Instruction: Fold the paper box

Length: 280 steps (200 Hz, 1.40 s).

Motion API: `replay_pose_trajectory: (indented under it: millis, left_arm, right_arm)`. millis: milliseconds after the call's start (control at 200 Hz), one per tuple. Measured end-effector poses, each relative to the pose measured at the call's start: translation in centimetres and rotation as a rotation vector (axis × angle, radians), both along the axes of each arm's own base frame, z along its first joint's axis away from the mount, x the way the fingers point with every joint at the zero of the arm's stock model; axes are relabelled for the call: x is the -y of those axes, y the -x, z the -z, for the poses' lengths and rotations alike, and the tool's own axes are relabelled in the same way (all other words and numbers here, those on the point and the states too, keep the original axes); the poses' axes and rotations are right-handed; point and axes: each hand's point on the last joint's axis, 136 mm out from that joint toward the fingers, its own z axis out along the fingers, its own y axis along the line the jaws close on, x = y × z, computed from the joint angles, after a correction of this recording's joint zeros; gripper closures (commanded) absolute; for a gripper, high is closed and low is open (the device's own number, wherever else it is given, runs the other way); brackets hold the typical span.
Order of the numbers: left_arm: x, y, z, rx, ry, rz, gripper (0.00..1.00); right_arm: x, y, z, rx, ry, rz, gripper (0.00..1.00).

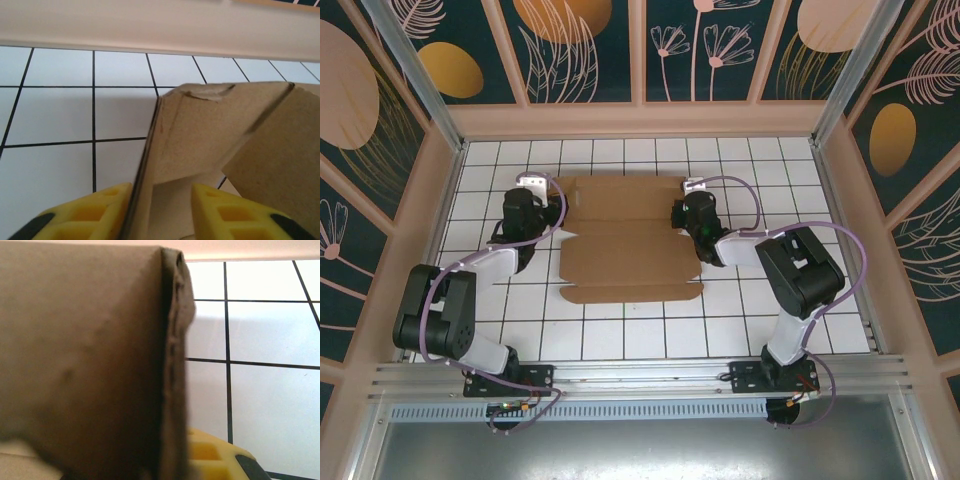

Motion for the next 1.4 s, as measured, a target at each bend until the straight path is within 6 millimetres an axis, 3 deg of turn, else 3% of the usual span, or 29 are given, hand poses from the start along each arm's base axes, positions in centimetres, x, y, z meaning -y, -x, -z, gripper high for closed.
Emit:
replay_pose_trajectory:
  millis: [260,500,666,796,936,1051,1141,1316,1401]
  left_arm:
    - [-0.1,0.2,-0.7,0.000,0.032,-0.021,0.55]
    - [-1.4,1.4,-6.6,0.145,0.040,-0.077,0.53]
    - [-2.1,1.9,-9.2,0.207,0.053,-0.109,0.37]
    - [-4.7,1.8,-10.3,0.237,0.050,-0.211,0.34]
    - [-10.1,0.1,-10.8,0.231,0.031,-0.397,0.36]
    - [-13.1,-3.1,-10.1,0.171,0.019,-0.481,0.42]
    - [-13.0,-4.9,-8.0,0.112,0.020,-0.464,0.45]
    - [-10.5,-3.4,-2.1,-0.032,0.103,-0.360,0.50]
    - [-9.2,-2.7,-0.4,-0.079,0.160,-0.305,0.50]
  right_arm:
    - [0.3,-0.1,0.0,-0.003,0.004,0.009,1.00]
    - [1.0,-0.5,0.1,-0.006,-0.001,0.018,1.00]
    - [1.1,-0.5,0.1,-0.005,-0.002,0.019,1.00]
    - [1.0,-0.5,0.1,-0.003,-0.004,0.016,1.00]
    - [1.1,-0.4,0.1,0.001,-0.006,0.016,1.00]
    - [1.1,-0.4,0.1,0.001,-0.006,0.016,1.00]
    - [1.0,-0.4,0.1,0.001,-0.006,0.014,1.00]
    - [1.0,-0.4,0.1,0.001,-0.006,0.015,1.00]
    - [1.0,-0.4,0.0,0.001,-0.007,0.014,1.00]
